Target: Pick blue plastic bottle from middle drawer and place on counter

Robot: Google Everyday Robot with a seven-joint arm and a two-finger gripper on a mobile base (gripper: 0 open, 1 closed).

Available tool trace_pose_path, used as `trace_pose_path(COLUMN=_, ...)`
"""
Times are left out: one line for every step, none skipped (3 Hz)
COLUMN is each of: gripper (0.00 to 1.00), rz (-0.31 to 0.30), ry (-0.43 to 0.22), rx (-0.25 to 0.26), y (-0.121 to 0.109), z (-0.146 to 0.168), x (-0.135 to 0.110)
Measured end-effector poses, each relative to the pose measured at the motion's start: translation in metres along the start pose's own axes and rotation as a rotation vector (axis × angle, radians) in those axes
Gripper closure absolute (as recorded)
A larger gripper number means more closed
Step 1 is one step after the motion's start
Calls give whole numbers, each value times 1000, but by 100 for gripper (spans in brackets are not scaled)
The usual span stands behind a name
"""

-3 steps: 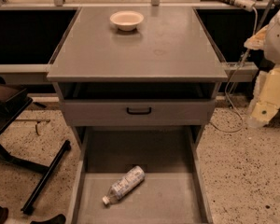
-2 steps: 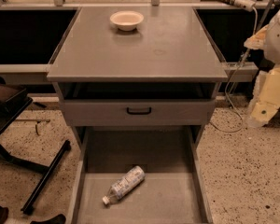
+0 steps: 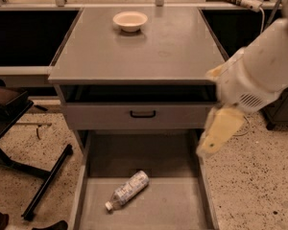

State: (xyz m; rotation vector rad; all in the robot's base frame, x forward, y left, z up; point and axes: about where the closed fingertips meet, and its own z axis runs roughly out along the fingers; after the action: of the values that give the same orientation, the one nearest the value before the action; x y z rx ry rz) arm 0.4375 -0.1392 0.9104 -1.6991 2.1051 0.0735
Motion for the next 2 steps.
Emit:
trace_pose_path(gripper=0, rz=-29, ry=-65, rx=-64, y=38, z=77, x=-31)
trace_pose_path(gripper=0, rz=-25, ry=-130, rx=-104, y=61, z=143, x=-45)
